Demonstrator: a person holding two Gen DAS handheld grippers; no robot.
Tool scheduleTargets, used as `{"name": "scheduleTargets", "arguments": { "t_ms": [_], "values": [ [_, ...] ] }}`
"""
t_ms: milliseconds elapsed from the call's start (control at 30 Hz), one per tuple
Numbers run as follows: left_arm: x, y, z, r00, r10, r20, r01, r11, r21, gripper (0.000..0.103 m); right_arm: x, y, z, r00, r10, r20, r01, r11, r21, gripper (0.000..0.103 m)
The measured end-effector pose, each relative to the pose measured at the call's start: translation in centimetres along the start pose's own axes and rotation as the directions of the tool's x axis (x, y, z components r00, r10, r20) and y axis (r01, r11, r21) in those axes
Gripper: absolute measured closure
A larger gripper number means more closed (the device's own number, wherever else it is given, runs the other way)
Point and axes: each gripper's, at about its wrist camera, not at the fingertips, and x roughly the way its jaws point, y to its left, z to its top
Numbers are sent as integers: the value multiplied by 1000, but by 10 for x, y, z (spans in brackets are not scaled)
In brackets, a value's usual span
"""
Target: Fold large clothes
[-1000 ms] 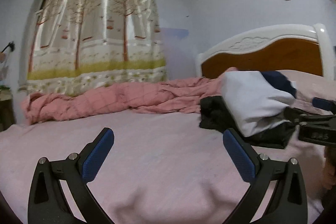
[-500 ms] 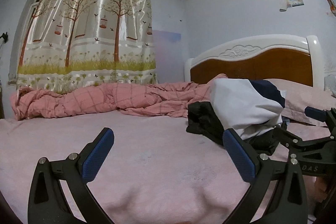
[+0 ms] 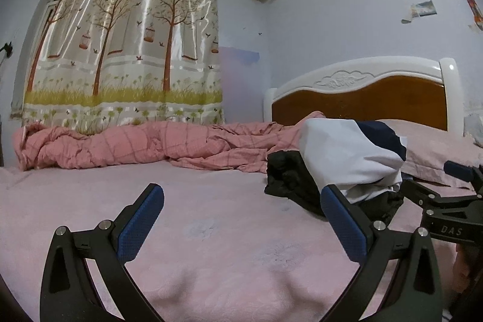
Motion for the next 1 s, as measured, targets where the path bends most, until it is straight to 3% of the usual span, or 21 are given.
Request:
{"name": "scheduleTargets", "arguments": {
  "t_ms": [1000],
  "values": [
    [4,-2,-1,999,-11,-33,11,1000,6,0,6,-3,-3,1000,14,-13,-14,1000,-5,0]
  ]
}}
